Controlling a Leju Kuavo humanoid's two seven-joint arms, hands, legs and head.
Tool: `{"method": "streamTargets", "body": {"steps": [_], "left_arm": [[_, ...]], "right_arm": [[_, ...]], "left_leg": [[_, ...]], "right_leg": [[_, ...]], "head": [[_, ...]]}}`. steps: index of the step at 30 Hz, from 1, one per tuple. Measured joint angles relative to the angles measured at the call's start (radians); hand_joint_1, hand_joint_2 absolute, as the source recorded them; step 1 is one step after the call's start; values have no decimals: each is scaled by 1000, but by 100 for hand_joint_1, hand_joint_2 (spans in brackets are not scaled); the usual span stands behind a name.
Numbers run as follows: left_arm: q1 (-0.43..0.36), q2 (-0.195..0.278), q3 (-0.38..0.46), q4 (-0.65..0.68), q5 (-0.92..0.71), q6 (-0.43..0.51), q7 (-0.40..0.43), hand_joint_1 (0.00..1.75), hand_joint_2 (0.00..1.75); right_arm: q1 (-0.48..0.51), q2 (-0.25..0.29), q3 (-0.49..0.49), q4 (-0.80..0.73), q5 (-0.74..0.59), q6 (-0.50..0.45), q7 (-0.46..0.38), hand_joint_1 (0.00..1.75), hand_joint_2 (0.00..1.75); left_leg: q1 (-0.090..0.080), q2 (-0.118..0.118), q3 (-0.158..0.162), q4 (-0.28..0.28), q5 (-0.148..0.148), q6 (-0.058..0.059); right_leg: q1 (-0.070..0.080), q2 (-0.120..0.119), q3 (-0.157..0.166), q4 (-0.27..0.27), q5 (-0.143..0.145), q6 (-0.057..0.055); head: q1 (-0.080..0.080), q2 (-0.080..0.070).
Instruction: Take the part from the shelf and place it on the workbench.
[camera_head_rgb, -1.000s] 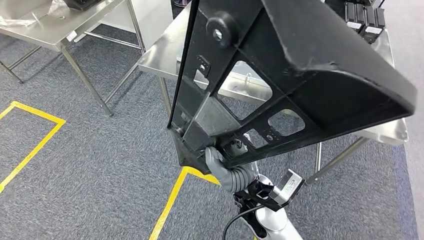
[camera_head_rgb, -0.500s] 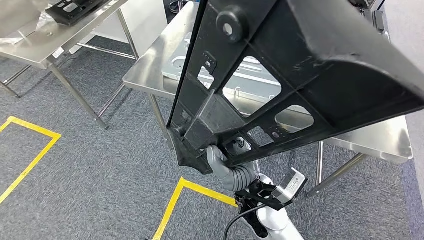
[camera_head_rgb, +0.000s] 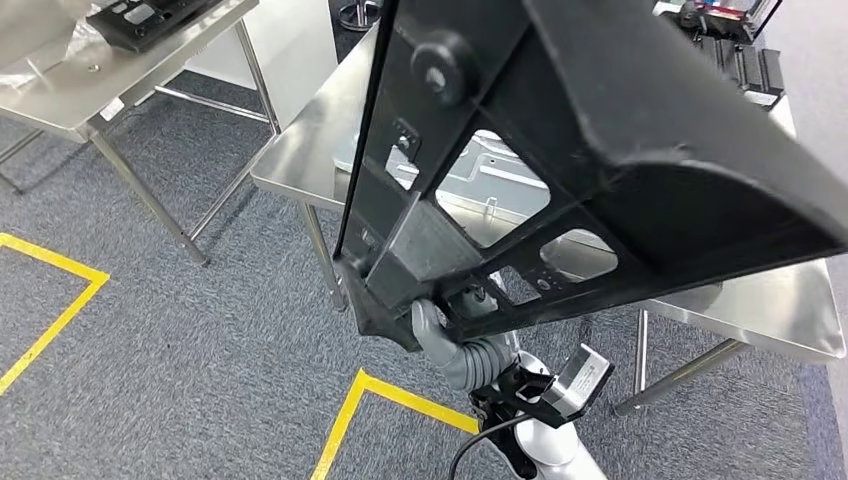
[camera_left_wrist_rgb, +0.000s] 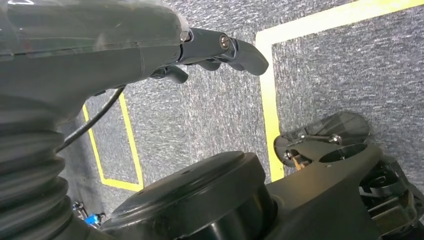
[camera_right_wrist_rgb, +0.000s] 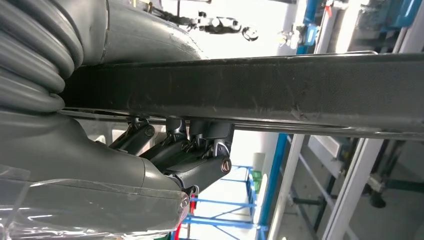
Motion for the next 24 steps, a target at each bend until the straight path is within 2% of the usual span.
{"method": "streamTargets", "body": {"steps": [1,3,4,5,8,9,10,11,13,14,15,16,18,19,20,22,24], "left_arm": [[1,0,0,0,0,0,0,0,175],[4,-1,0,0,0,0,0,0,175],[5,-1,0,0,0,0,1,0,175],[5,-2,0,0,0,0,1,0,175],[3,-2,0,0,1,0,1,0,175],[3,-2,0,0,1,1,1,0,175],[2,-1,0,0,2,1,1,0,175],[2,-1,0,0,2,1,0,0,175],[-4,0,0,0,5,1,-3,0,175],[-8,2,1,0,7,1,-5,0,175],[-12,2,1,0,9,1,-7,0,175],[-13,3,1,0,9,1,-7,0,175],[-10,3,1,0,9,1,-8,0,175],[-7,3,1,0,8,1,-7,0,175],[-5,3,1,0,9,1,-7,0,175],[-7,2,2,0,9,1,-8,0,175],[-8,1,2,0,8,1,-7,0,175]], "right_arm": [[0,-1,0,0,0,0,0,173,175],[-1,-1,0,0,0,0,0,173,175],[-2,-2,0,0,0,0,1,173,175],[-2,-2,0,0,0,0,3,173,175],[-2,-2,0,-3,1,0,9,173,175],[-3,-1,0,-5,1,0,9,173,175],[-6,-1,0,-7,1,0,9,173,175],[-7,0,0,-10,0,1,9,173,175],[-7,1,0,-11,0,1,9,173,175],[-5,1,0,-11,0,1,10,173,175],[-3,1,0,-11,0,1,10,173,175],[-2,1,0,-11,0,1,10,173,175],[-1,1,0,-11,0,1,10,173,175],[-1,1,0,-11,0,1,10,173,175],[0,1,0,-11,0,1,10,173,175],[4,0,0,-12,0,1,10,173,175],[8,-2,0,-16,0,1,11,173,175]], "left_leg": [[0,-1,10,0,-8,-2],[1,-2,35,0,-27,-9],[0,-2,43,0,-35,-14],[0,-1,47,-1,-43,-20],[-1,2,58,6,-55,-40],[0,2,61,19,-58,-44],[1,2,52,47,-67,-48],[2,2,28,94,-83,-51],[2,2,-50,219,-128,-56],[2,2,-84,265,-143,-59],[1,1,-104,280,-140,-60],[1,1,-107,262,-115,-60],[2,-5,-78,150,-20,-57],[1,-13,-67,98,12,-54],[0,-20,-61,57,31,-50],[-4,-26,-64,32,30,-40],[1,-19,-57,17,36,-29]], "right_leg": [[-2,0,-2,-28,37,2],[-3,-2,31,-150,134,0],[0,-3,46,-205,157,-3],[3,-5,55,-239,170,-9],[6,-5,70,-258,160,-32],[5,-4,81,-262,155,-39],[4,-5,93,-266,152,-45],[3,-5,104,-269,148,-50],[4,-3,115,-270,137,-55],[5,-1,120,-270,132,-56],[6,3,127,-269,126,-56],[6,8,135,-268,120,-55],[6,20,152,-269,109,-52],[5,26,156,-268,106,-48],[5,32,154,-267,104,-44],[4,40,146,-266,103,-33],[7,41,143,-263,95,-22]], "head": [[0,0],[0,0],[0,0],[0,0],[-2,0],[-4,0],[-6,0],[-8,0],[-12,0],[-12,0],[-13,0],[-12,0],[-12,0],[-11,0],[-12,0],[-14,0],[-15,0]]}}
